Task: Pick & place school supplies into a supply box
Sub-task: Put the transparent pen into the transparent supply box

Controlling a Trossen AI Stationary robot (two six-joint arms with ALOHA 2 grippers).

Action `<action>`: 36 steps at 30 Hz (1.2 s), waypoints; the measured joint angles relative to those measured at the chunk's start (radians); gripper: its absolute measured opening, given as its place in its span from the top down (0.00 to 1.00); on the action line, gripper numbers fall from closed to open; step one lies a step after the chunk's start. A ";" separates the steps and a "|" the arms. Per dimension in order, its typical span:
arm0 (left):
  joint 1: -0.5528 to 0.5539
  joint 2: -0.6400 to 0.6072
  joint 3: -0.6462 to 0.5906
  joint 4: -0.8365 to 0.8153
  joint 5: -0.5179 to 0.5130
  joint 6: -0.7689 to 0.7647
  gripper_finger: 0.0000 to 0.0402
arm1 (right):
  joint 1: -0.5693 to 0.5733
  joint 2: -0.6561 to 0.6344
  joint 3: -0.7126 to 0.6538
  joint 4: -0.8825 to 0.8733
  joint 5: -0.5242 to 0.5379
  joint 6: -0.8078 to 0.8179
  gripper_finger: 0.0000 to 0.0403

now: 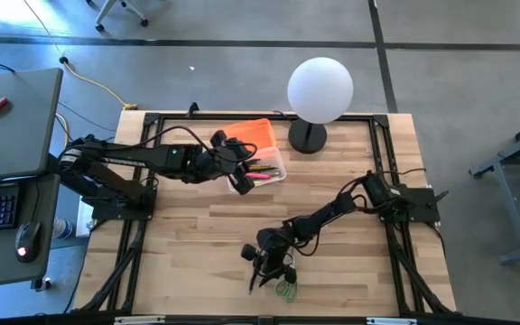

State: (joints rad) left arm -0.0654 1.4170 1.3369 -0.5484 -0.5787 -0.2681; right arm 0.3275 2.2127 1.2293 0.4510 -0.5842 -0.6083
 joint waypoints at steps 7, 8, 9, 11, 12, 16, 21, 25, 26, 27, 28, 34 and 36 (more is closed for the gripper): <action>0.000 0.000 0.000 0.001 -0.027 0.002 0.64 | 0.003 0.000 0.008 0.001 0.018 0.027 0.75; 0.000 0.000 0.000 0.002 -0.027 0.002 0.64 | 0.005 0.000 0.017 -0.002 0.028 0.041 0.75; 0.000 0.000 0.000 0.003 -0.027 0.002 0.64 | 0.007 0.003 0.029 -0.006 0.039 0.047 0.75; 0.000 0.000 0.000 0.003 -0.027 0.002 0.64 | 0.012 0.018 0.061 -0.025 0.055 0.048 0.75; 0.000 0.000 0.000 0.004 -0.026 0.002 0.64 | 0.014 0.031 0.075 -0.054 0.045 0.049 0.75; 0.000 0.000 0.000 0.007 -0.017 0.002 0.64 | 0.012 0.100 0.137 -0.124 0.002 0.049 0.75; 0.000 0.000 0.000 -0.003 -0.013 0.001 0.64 | 0.013 0.140 0.168 -0.138 -0.024 0.081 0.76; 0.000 0.000 0.000 -0.007 -0.008 0.001 0.64 | -0.002 0.144 0.167 -0.154 -0.022 0.076 0.82; 0.000 0.000 0.000 -0.009 -0.008 0.001 0.64 | -0.007 0.144 0.167 -0.163 -0.020 0.074 0.85; 0.000 0.000 0.000 -0.009 -0.008 0.001 0.64 | -0.012 0.145 0.167 -0.165 -0.017 0.073 0.89; 0.000 0.000 0.000 -0.009 -0.008 0.001 0.64 | -0.017 0.145 0.167 -0.165 -0.017 0.074 0.93; 0.000 0.000 0.000 -0.013 -0.008 0.001 0.64 | -0.036 0.122 0.163 -0.184 -0.005 0.077 0.93; 0.000 0.000 0.000 -0.020 -0.008 0.001 0.64 | -0.038 0.088 0.161 -0.211 0.019 0.065 0.94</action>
State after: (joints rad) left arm -0.0658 1.4174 1.3369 -0.5684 -0.5869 -0.2668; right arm 0.2894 2.3007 1.3899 0.2404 -0.5656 -0.5432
